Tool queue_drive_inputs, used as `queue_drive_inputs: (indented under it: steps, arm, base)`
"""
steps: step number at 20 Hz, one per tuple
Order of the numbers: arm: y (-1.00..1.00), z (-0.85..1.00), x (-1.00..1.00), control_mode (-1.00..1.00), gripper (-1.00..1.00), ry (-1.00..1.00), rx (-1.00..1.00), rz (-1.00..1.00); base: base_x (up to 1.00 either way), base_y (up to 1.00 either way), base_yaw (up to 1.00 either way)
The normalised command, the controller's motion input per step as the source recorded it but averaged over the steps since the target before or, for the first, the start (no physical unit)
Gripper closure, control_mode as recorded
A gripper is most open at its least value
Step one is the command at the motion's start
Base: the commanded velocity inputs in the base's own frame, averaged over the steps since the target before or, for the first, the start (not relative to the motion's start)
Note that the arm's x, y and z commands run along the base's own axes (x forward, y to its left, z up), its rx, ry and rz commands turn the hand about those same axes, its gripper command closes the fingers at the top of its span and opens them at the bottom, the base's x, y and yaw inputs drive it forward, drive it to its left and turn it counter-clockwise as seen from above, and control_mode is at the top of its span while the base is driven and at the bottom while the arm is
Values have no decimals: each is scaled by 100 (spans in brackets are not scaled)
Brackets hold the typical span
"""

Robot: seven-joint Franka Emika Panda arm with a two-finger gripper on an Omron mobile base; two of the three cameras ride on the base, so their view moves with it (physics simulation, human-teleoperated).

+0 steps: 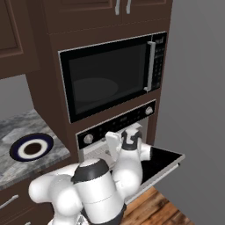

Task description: Take the baked cake out of the oven and place it on the plate for cooling. Then close the oven door.

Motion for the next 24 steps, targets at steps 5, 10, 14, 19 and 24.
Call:
queue_drive_inputs:
  steps: [5, 10, 14, 19, 24]
  arm:
    - [2, -24, 15, -100, -100, 0, 0, 0]
    - [0, -15, 17, -100, -100, 0, 0, 0]
    - [1, -8, 26, -100, -100, 0, 0, 0]
    - [2, -17, 24, -100, -100, 0, 0, 0]
    - [0, -32, 21, -100, -100, 0, 0, 0]
  base:
    - [0, 0, 0]
    - [0, 0, 0]
    - [0, 0, 0]
    - [0, 0, 0]
    - [0, 0, 0]
